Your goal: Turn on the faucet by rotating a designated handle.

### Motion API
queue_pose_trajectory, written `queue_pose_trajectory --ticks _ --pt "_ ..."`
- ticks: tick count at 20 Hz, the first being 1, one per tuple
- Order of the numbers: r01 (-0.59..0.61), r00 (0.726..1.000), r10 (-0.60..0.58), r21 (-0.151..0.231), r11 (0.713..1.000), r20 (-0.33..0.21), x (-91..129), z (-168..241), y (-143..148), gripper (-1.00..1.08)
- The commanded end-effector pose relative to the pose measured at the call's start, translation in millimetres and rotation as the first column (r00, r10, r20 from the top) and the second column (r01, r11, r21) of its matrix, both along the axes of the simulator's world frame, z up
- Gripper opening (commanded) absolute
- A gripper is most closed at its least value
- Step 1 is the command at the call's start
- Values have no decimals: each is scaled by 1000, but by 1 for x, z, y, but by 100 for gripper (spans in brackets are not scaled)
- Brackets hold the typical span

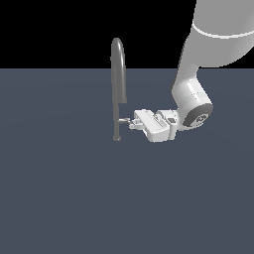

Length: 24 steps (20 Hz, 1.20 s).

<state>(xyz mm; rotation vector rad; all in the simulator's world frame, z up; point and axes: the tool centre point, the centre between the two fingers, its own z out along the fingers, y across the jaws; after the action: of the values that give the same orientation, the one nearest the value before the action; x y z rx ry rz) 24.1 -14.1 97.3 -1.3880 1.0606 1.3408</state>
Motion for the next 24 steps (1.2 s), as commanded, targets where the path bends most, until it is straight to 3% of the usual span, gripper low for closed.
queue_pose_trajectory --ticks 1,13,14,15,24 --pt "2 1000 -2 -2 1000 -8 0 -9 0 -100" --pt "8 999 -8 -8 1000 -38 7 -53 1 -100" --pt "8 999 -8 -8 1000 -38 7 -53 1 -100" --pt "-6 1000 6 5 1000 8 17 -21 4 -100" --pt "1 1000 -1 -1 1000 -14 26 -44 6 -100"
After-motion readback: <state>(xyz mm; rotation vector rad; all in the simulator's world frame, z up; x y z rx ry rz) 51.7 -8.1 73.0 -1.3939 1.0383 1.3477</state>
